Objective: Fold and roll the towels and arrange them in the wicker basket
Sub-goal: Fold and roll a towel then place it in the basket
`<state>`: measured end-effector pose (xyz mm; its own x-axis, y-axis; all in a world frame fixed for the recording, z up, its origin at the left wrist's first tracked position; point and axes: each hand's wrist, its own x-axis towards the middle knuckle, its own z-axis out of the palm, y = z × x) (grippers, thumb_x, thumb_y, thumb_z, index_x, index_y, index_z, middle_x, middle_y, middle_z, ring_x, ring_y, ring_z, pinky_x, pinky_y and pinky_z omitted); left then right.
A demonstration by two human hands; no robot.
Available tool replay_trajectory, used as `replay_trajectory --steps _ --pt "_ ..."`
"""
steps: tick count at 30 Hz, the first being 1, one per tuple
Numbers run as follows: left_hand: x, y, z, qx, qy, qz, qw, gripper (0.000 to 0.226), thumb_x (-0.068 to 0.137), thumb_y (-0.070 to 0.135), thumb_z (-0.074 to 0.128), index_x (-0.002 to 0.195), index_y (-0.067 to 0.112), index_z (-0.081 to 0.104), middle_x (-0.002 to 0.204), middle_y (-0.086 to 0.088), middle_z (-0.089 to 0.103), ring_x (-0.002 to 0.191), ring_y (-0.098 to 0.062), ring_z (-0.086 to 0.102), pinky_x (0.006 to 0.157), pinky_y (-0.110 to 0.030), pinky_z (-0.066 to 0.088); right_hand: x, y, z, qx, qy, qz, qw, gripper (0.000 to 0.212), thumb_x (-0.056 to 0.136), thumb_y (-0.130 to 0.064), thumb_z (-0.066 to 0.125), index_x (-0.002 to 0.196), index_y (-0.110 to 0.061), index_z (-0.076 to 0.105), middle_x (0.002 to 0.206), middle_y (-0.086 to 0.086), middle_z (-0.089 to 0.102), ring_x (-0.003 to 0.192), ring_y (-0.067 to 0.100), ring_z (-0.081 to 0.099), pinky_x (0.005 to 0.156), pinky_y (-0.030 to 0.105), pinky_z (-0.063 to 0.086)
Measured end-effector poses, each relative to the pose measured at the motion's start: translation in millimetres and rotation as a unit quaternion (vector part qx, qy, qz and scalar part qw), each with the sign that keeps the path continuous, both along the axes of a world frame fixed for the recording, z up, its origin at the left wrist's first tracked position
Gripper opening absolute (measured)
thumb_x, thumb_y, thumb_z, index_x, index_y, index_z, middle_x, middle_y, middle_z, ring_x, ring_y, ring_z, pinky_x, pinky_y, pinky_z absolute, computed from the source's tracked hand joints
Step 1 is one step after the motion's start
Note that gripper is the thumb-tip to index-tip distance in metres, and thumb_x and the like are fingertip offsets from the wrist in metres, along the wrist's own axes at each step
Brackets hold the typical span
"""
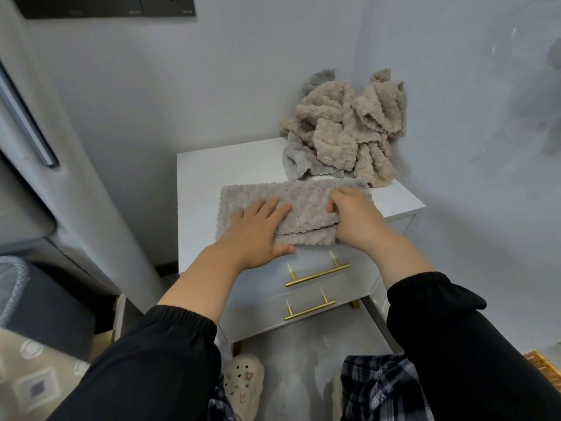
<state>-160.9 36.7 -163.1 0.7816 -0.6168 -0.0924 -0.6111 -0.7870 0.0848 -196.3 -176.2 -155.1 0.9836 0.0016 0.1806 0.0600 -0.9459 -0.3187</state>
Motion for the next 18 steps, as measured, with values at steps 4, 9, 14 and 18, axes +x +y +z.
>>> replay_trajectory --steps 4,9,14,18 --pt "11.0 2.5 -8.3 -0.013 0.001 0.007 1.000 0.080 0.088 0.070 0.029 0.153 0.032 0.004 0.161 0.004 -0.004 0.148 -0.019 -0.006 0.118 -0.050 0.000 0.6 -14.2 -0.9 -0.004 -0.039 -0.072 0.997 0.029 0.067 0.011 0.056 0.084 -0.013 0.058 0.098 0.006 0.051 0.096 0.027 0.047 0.068 0.031 0.033" --pt "23.3 4.7 -12.3 -0.040 -0.027 0.026 0.999 0.071 0.091 0.066 0.027 0.152 0.034 0.010 0.161 0.006 0.001 0.148 -0.017 -0.005 0.118 -0.049 -0.001 -3.5 -23.2 8.1 0.024 -0.134 -0.101 0.985 0.020 0.072 0.011 0.053 0.081 -0.006 0.060 0.087 0.005 0.046 0.089 0.027 0.045 0.066 0.034 0.033" --pt "26.8 3.5 -13.1 -0.047 -0.031 0.022 0.998 0.077 0.087 0.074 0.028 0.151 0.035 0.013 0.161 0.008 0.004 0.148 -0.015 -0.003 0.118 -0.050 -0.001 -13.0 -28.3 25.5 0.040 -0.106 -0.061 0.992 0.028 0.068 0.012 0.054 0.073 -0.014 0.060 0.083 0.001 0.046 0.085 0.019 0.041 0.065 0.030 0.029" --pt "25.3 4.5 -9.8 -0.123 -0.019 0.018 0.992 0.074 0.080 0.065 0.031 0.146 0.031 0.035 0.157 0.006 0.022 0.147 -0.017 0.011 0.118 -0.048 0.008 -20.4 -27.7 23.3 0.003 0.051 -0.034 0.998 0.030 0.071 0.010 0.053 0.072 -0.018 0.061 0.079 -0.002 0.051 0.081 0.021 0.051 0.067 0.028 0.040"
